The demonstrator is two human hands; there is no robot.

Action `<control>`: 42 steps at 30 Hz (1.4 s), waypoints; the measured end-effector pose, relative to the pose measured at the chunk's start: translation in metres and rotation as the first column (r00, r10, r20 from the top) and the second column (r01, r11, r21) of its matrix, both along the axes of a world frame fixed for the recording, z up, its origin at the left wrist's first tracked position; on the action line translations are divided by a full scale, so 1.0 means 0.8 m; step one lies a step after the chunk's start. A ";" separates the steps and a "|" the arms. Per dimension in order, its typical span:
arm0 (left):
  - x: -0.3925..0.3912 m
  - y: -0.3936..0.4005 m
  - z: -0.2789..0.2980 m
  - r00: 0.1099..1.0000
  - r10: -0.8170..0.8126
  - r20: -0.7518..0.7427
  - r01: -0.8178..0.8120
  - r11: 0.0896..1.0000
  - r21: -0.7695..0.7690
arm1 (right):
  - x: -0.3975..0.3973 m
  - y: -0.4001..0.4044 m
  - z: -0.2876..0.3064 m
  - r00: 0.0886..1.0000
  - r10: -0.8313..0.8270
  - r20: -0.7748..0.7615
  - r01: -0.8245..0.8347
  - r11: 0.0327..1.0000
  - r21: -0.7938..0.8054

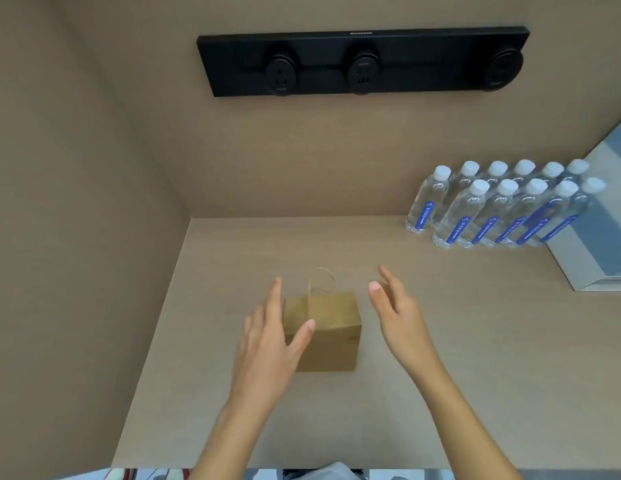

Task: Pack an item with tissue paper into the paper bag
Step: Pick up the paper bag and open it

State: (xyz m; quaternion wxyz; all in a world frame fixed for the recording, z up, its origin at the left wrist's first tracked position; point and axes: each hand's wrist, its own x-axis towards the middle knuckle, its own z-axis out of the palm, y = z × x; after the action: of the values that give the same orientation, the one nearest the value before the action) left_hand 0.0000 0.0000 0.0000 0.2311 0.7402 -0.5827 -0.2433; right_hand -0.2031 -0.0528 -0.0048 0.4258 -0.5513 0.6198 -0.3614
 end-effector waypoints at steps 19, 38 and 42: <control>-0.025 -0.013 -0.040 0.935 0.136 -0.329 -0.156 0.987 -0.036 | 0.024 0.032 -0.036 0.752 -0.069 0.656 -0.044 0.987 0.154; -0.033 0.013 -0.007 0.360 0.232 -0.903 -0.020 0.970 0.241 | 0.038 0.054 -0.016 0.834 0.133 0.536 -0.227 0.967 0.114; -0.032 0.016 -0.003 0.331 0.247 -0.910 -0.019 0.967 0.256 | 0.040 0.054 -0.015 0.826 0.148 0.543 -0.247 0.962 0.114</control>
State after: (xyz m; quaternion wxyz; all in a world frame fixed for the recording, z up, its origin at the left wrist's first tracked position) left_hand -0.0258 0.0130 -0.0023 0.4667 0.5312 -0.2545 -0.6597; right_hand -0.1707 -0.0094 -0.0164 0.6633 -0.4508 0.4476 -0.3956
